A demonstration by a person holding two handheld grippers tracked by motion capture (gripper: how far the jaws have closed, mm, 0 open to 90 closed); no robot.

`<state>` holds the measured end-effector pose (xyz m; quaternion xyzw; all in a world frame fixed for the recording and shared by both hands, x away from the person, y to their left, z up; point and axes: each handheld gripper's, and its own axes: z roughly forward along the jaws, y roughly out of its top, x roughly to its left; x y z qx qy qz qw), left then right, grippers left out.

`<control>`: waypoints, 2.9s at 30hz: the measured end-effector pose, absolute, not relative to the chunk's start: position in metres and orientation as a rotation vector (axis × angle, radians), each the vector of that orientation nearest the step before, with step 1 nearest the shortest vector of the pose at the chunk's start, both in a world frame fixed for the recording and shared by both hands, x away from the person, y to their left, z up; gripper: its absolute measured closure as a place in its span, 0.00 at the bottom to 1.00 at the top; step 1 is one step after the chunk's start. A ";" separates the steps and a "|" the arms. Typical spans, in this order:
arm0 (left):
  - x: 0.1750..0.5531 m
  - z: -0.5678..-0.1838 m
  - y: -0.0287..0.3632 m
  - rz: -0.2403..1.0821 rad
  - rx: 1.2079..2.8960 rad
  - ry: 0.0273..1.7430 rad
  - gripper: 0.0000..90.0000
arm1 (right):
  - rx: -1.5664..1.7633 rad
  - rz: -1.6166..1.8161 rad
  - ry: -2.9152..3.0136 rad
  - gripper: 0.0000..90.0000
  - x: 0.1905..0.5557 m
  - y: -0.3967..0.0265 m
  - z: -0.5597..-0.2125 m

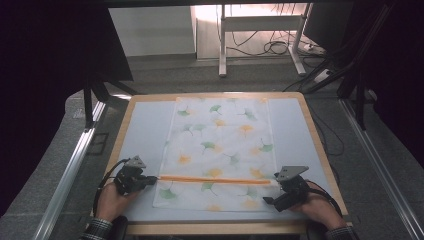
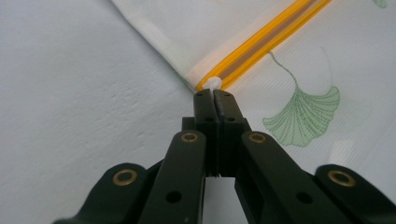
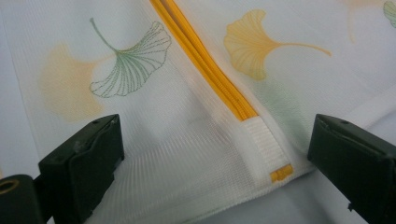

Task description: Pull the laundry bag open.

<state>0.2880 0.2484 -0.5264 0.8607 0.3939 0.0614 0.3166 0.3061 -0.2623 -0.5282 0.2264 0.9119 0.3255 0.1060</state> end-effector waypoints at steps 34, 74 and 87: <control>0.267 -0.506 0.225 0.360 2.194 0.929 0.18 | 0.793 1.102 2.508 0.00 0.289 -0.246 -0.483; 0.213 -0.513 0.243 0.399 2.069 0.971 0.00 | 0.890 1.229 2.370 0.00 0.235 -0.272 -0.482; 0.211 -0.516 0.247 0.393 2.049 0.987 0.00 | 0.931 1.223 2.399 0.00 0.235 -0.277 -0.485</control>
